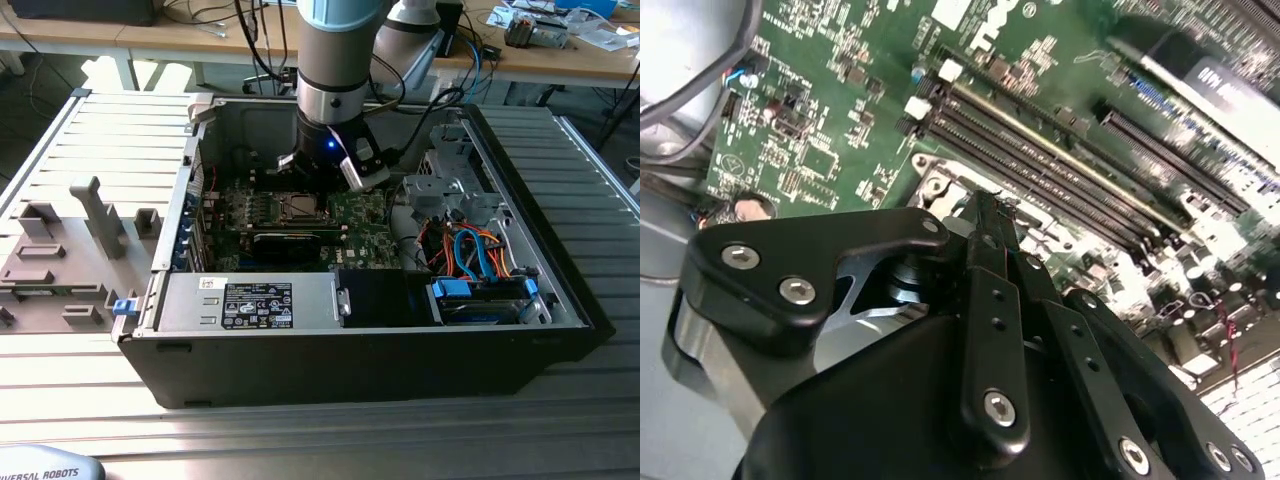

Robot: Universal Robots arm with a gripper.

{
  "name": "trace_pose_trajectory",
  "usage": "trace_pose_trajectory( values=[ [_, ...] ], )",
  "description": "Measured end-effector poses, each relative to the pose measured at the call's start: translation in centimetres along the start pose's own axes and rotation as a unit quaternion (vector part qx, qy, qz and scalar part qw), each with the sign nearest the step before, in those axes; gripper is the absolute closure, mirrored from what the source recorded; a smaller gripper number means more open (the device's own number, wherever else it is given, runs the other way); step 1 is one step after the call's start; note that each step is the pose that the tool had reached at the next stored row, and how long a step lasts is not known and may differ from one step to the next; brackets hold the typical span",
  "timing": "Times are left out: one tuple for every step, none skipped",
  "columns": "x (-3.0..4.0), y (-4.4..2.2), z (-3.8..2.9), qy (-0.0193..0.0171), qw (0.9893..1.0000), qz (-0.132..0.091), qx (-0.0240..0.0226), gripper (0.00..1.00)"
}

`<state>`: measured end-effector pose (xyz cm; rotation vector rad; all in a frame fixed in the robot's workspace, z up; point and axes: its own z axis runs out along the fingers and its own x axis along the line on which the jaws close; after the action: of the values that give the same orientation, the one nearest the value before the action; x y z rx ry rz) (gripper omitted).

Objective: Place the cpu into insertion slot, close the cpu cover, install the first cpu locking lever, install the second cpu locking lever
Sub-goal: 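Install the second cpu locking lever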

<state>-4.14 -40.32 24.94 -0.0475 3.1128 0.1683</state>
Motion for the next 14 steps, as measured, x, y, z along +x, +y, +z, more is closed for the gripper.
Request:
trace_pose_trajectory(
  values=[
    [0.01, -0.17, -0.02, 0.0, 1.0, 0.0, 0.0, 0.89],
    [0.01, -0.28, -0.03, 0.0, 1.0, 0.0, 0.0, 0.89],
    [0.02, -0.33, -0.04, 0.0, 1.0, 0.0, 0.0, 0.89],
    [0.02, -0.37, -0.04, 0.0, 1.0, 0.0, 0.0, 0.89],
    [0.01, -0.39, -0.04, 0.0, 1.0, 0.0, 0.0, 0.89],
    [0.01, -0.4, -0.04, 0.0, 1.0, 0.0, 0.0, 0.89],
    [0.01, -0.41, -0.05, 0.0, 1.0, 0.0, 0.0, 0.89],
    [0.01, -0.41, -0.05, 0.0, 1.0, 0.0, 0.0001, 0.89],
    [0.02, -0.42, -0.05, 0.0, 1.0, 0.0, 0.0001, 0.89],
    [0.03, -0.45, -0.05, 0.0, 1.0, 0.0, 0.0001, 0.89],
    [0.04, -0.48, -0.06, 0.0, 1.0, 0.0, 0.0001, 0.89],
    [0.06, -0.52, -0.06, 0.0, 1.0, 0.0, 0.0, 0.89],
    [0.08, -0.55, -0.06, 0.0, 1.0, 0.0, 0.0, 0.89],
    [0.1, -0.61, -0.07, 0.0, 1.0, 0.0, 0.0, 0.89]
  ],
)
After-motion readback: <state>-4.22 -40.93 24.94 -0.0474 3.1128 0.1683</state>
